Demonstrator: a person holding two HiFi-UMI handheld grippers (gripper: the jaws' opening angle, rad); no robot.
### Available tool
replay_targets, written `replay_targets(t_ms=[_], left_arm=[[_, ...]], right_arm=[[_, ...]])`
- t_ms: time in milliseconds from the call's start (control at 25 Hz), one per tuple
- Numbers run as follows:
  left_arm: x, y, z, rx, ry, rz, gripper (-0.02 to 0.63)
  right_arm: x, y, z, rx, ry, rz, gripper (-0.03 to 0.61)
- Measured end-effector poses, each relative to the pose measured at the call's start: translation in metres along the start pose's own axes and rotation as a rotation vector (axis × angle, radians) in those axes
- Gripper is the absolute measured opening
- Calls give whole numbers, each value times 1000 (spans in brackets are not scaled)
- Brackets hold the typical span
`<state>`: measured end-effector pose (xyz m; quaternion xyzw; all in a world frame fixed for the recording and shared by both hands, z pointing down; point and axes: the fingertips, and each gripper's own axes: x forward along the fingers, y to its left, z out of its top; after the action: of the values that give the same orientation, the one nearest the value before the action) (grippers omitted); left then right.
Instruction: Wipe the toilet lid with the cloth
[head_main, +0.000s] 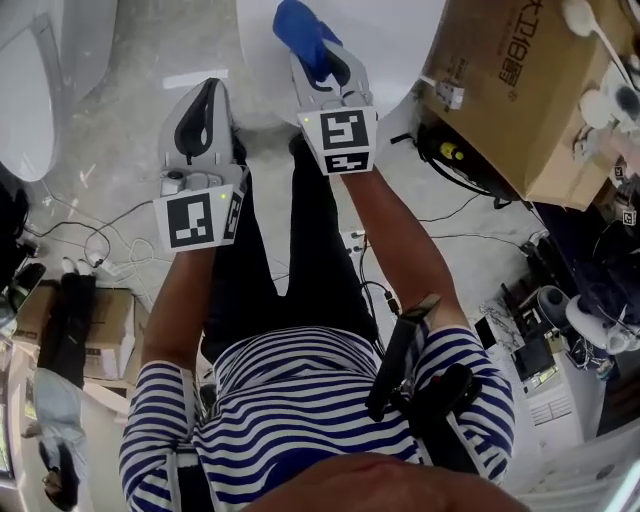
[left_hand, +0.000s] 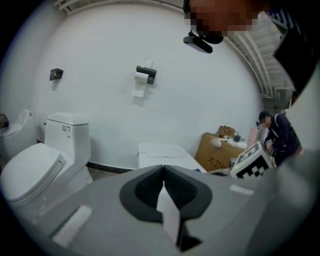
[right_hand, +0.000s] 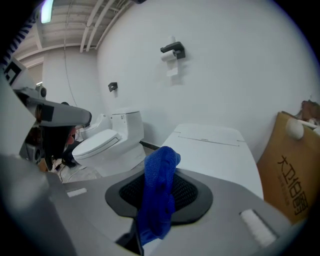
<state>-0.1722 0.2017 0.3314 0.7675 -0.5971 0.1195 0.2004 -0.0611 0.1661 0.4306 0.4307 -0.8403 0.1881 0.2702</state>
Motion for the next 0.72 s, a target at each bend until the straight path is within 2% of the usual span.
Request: replay_targets(t_ms=[400, 720], left_arm=[[30, -92, 22, 49, -6, -95, 2], [53, -156, 18, 76, 11, -163, 2]], right_arm=[[-92, -116, -2, 47, -37, -167, 115], [-143, -197, -35, 95, -32, -295, 115]])
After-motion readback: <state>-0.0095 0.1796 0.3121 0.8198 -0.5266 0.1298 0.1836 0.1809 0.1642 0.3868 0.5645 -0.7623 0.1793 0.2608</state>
